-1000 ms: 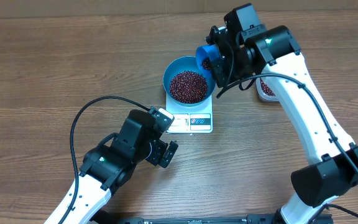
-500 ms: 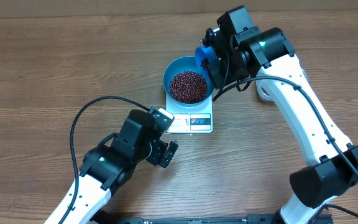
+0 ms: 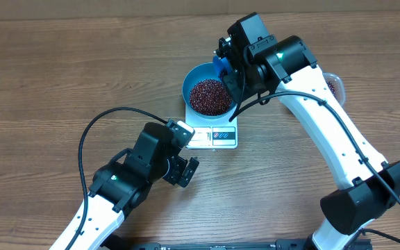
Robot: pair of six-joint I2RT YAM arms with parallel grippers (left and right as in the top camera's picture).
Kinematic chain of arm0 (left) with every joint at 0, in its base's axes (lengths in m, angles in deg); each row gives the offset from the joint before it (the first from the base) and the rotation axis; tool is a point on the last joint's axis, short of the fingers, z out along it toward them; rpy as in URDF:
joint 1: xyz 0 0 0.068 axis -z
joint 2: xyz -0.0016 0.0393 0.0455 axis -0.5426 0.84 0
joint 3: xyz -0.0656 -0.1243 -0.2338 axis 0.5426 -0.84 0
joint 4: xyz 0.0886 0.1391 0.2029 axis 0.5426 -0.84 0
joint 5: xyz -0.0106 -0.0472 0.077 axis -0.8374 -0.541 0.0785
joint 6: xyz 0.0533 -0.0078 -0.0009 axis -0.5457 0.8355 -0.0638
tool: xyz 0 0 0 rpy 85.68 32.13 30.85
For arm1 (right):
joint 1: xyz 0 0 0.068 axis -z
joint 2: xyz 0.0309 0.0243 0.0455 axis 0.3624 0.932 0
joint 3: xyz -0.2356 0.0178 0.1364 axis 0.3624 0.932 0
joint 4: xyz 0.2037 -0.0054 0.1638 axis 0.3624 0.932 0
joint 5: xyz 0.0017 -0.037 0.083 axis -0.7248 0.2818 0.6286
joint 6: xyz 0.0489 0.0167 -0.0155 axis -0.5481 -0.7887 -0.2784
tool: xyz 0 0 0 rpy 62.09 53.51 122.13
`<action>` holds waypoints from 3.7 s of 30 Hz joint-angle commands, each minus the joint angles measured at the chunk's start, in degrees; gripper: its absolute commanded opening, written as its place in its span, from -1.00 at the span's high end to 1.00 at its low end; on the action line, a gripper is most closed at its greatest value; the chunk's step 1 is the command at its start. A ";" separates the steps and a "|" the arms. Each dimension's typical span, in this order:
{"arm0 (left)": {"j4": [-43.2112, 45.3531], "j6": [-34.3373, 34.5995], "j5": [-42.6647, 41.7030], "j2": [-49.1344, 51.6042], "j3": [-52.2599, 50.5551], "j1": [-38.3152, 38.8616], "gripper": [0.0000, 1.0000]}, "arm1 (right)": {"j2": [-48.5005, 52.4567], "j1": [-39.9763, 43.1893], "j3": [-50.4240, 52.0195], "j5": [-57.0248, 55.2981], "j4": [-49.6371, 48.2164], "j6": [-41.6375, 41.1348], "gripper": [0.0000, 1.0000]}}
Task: Scoop item into bowl and weigh 150g on scale
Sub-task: 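Tilt the blue scoop over the teal bowl and pour the beans, then carry the empty scoop right, back past the clear bean tub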
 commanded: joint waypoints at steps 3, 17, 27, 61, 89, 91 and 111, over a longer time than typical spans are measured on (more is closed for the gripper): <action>0.07 -0.68 0.39 0.42 -0.13 0.26 -1.00 | -1.25 0.07 -1.42 -1.38 -0.28 0.42 0.93; 0.07 -0.68 0.39 0.42 -0.13 0.26 -0.99 | -1.25 0.09 -1.42 -0.35 -0.70 0.44 0.93; 0.07 -0.68 0.39 0.42 -0.13 0.26 -0.99 | -1.25 0.09 -1.42 -0.52 -0.72 0.63 0.93; 0.07 -0.68 0.39 0.42 -0.13 0.26 -1.00 | -1.25 1.99 -1.42 7.78 -1.03 1.51 0.93; 0.04 -0.68 0.39 0.42 -0.13 0.26 -0.99 | -5.53 36.85 -1.49 40.11 7.61 8.02 0.93; 0.04 -0.68 0.39 0.42 -0.13 0.26 -0.99 | -5.51 38.95 -1.46 37.44 8.41 8.00 0.93; 0.04 -0.68 0.39 0.42 -0.13 0.26 -0.99 | -3.67 36.44 -0.61 -2.40 11.43 -4.42 0.93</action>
